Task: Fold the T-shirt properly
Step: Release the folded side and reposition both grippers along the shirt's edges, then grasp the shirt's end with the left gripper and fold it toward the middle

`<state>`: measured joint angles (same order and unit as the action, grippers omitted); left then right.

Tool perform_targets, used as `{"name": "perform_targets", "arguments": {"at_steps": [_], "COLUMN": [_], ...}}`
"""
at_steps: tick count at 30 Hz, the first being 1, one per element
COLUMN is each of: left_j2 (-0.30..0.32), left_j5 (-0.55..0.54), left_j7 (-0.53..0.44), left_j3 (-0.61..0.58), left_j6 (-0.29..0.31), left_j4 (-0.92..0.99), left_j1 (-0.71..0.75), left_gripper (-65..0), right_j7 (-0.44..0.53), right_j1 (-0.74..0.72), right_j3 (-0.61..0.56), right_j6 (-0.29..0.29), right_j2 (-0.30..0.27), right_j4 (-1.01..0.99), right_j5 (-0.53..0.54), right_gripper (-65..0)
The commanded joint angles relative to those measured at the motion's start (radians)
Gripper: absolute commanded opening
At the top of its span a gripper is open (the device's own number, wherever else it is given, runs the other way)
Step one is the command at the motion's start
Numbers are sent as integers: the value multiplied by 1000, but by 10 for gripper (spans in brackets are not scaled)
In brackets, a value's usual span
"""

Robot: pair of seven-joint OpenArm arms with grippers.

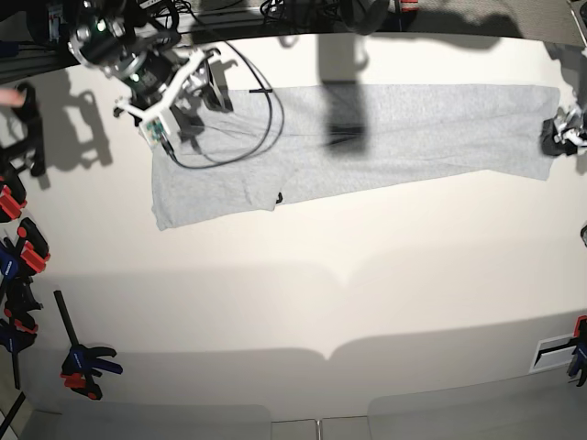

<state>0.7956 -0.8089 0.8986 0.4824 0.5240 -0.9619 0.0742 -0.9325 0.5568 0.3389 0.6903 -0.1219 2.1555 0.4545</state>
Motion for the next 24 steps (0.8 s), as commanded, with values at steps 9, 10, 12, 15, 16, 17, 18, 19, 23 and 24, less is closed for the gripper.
{"name": "perform_targets", "arguments": {"at_steps": [9, 10, 12, 15, 16, 17, 18, 19, 23, 24], "left_j2": [39, 39, 39, 39, 39, 39, 39, 39, 39, 39], "left_j5": [-37, -57, -139, -298, -341, -377, -403, -420, -423, -424], "left_j7": [46, 75, 134, 211, 237, 267, 291, 304, 323, 332], "left_j3": [8, 8, 8, 8, 8, 8, 8, 8, 8, 8], "left_j6": [81, 103, 141, 167, 174, 174, 174, 174, 174, 174], "left_j4": [109, 121, 145, 165, 165, 165, 165, 165, 165, 165], "left_j1": [-8, -8, -8, -8, -8, -8, -8, -8, -8, -8], "left_gripper": [-212, -211, -212, -212, -212, -212, -212, -212, -212, -212], "right_j7": [-6, -12, -13, -13, -13, -13, -13, -13, -13, -12], "right_j1": [42, 42, 42, 42, 42, 42, 42, 42, 42, 42], "right_j3": [131, 137, 148, 153, 152, 153, 153, 153, 153, 153], "right_j6": [8, 8, 8, 8, 8, 8, 8, 8, 8, 8], "right_j2": [-5, -5, -5, -5, -5, -5, -5, -5, -5, -5], "right_j4": [152, 159, 164, 164, 164, 164, 164, 164, 164, 164], "right_j5": [87, 97, 103, 103, 103, 103, 103, 103, 103, 103], "right_gripper": [-292, -292, -292, -292, -292, -292, -292, -292, -292, -292]}}
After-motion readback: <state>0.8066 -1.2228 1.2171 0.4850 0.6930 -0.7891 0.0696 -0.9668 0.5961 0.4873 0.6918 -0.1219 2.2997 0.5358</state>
